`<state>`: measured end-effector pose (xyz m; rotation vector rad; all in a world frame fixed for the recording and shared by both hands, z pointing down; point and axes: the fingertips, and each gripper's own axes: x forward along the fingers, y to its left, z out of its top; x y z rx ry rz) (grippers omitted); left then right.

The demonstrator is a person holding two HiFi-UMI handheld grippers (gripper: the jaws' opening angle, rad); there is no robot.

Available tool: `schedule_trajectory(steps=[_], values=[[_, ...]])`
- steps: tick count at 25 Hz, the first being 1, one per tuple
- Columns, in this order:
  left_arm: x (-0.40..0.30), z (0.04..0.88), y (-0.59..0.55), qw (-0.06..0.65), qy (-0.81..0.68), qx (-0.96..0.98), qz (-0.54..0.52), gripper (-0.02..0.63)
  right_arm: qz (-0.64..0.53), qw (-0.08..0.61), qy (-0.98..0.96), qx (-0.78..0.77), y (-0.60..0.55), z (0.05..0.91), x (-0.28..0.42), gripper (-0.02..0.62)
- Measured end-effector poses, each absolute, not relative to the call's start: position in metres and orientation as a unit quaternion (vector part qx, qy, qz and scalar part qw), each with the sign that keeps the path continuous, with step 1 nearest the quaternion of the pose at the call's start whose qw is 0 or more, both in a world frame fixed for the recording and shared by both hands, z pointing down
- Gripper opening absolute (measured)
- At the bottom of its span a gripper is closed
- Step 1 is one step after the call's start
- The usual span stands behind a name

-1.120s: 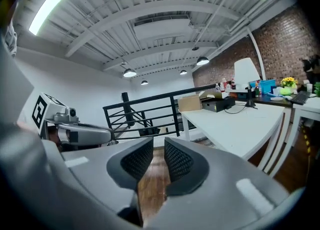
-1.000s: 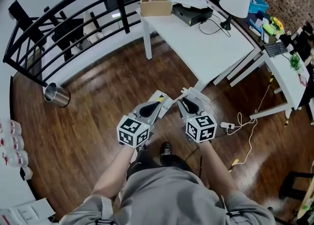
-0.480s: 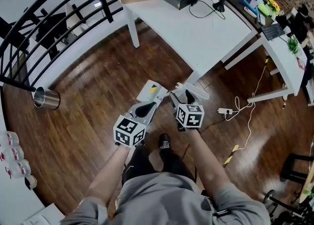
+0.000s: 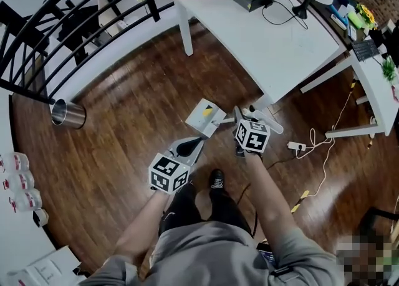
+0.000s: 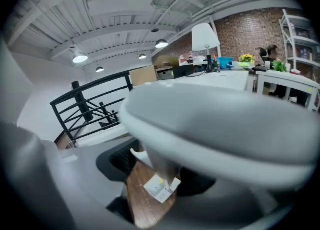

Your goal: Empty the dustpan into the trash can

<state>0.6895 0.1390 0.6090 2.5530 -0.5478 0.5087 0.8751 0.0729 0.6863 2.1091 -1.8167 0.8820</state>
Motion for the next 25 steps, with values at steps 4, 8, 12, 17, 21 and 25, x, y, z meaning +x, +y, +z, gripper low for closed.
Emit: schedule_trajectory(steps=[4,8,12,17,21,25], values=[[0.666,0.614,0.135,0.244,-0.222,0.925,0.188,0.005,0.299,0.120,-0.619,0.716,0.070,0.687,0.874,0.190],[0.642,0.614,0.130,0.251,-0.253,0.915,0.188,0.005,0.292,0.124,-0.630,0.709,0.068,0.681,0.867,0.189],[0.623,0.613,0.128,0.249,-0.277,0.909,0.187,0.005,0.273,0.131,-0.651,0.696,0.069,0.665,0.859,0.189],[0.594,0.607,0.132,0.246,-0.319,0.897,0.185,0.005,0.256,0.135,-0.689,0.664,0.067,0.639,0.845,0.189],[0.573,0.595,0.135,0.239,-0.362,0.885,0.170,0.005,0.236,0.139,-0.734,0.621,0.062,0.615,0.814,0.189],[0.541,0.575,0.136,0.224,-0.411,0.871,0.150,0.005,0.215,0.140,-0.780,0.571,0.048,0.587,0.763,0.189]])
